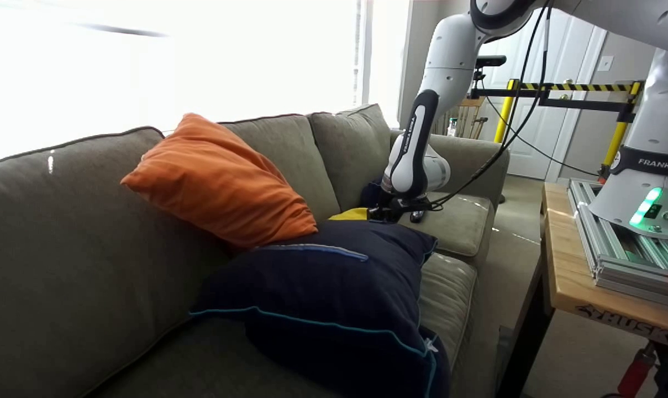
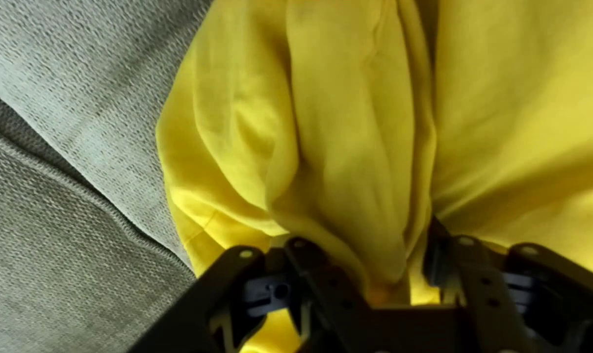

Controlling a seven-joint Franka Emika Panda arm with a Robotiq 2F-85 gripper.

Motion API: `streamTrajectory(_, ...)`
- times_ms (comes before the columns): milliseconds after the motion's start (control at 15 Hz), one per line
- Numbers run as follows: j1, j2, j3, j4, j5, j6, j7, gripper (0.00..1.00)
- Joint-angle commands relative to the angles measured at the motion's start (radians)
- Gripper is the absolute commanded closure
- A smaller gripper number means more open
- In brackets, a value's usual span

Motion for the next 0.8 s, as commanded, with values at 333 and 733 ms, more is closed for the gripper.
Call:
streamTrajectory(333,-0.253,-0.186,0.173,-0.028,0.033,-0.024,0.028,0.97)
streamTrajectory(733,-0.398,-0.364,0.283,-0.114,-0.095,0.021,-0.086,0.97)
